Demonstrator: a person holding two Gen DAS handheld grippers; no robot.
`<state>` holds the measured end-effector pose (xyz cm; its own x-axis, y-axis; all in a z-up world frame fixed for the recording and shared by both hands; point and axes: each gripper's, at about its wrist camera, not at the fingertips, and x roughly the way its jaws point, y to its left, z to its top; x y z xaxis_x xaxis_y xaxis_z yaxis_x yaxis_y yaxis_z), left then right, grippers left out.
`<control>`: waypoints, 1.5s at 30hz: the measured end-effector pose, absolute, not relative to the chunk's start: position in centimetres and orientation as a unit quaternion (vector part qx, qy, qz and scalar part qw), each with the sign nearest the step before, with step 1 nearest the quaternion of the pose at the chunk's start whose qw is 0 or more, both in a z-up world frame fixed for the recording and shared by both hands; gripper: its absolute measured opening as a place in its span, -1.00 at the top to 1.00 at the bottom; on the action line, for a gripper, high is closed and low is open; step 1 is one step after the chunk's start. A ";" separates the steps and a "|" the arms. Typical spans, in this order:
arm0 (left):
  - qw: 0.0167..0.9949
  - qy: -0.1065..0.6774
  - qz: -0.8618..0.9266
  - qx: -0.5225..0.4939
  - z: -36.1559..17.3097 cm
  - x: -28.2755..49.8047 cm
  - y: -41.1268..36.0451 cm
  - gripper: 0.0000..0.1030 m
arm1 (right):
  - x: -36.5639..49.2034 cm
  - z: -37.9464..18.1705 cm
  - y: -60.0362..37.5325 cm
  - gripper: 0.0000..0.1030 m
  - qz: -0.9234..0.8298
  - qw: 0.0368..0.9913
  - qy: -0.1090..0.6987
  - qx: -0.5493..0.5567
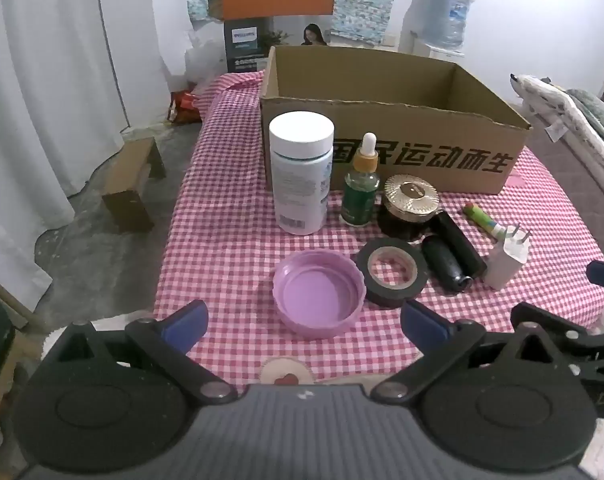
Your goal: Organize rigid objects
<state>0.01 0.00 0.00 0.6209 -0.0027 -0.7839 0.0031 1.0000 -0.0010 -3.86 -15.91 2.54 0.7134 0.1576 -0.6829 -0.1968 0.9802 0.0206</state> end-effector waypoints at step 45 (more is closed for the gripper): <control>0.899 0.438 -0.003 0.024 0.0 0.2 -0.7 -0.99 | -4.2 2.9 -15.6 -0.98 0.110 0.921 0.373 -0.028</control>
<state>0.15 -0.69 -0.01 0.6168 0.0157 -0.7870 0.0257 0.9989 0.0401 -4.17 -15.62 2.89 0.6970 0.1817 -0.6937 -0.2238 0.9742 0.0303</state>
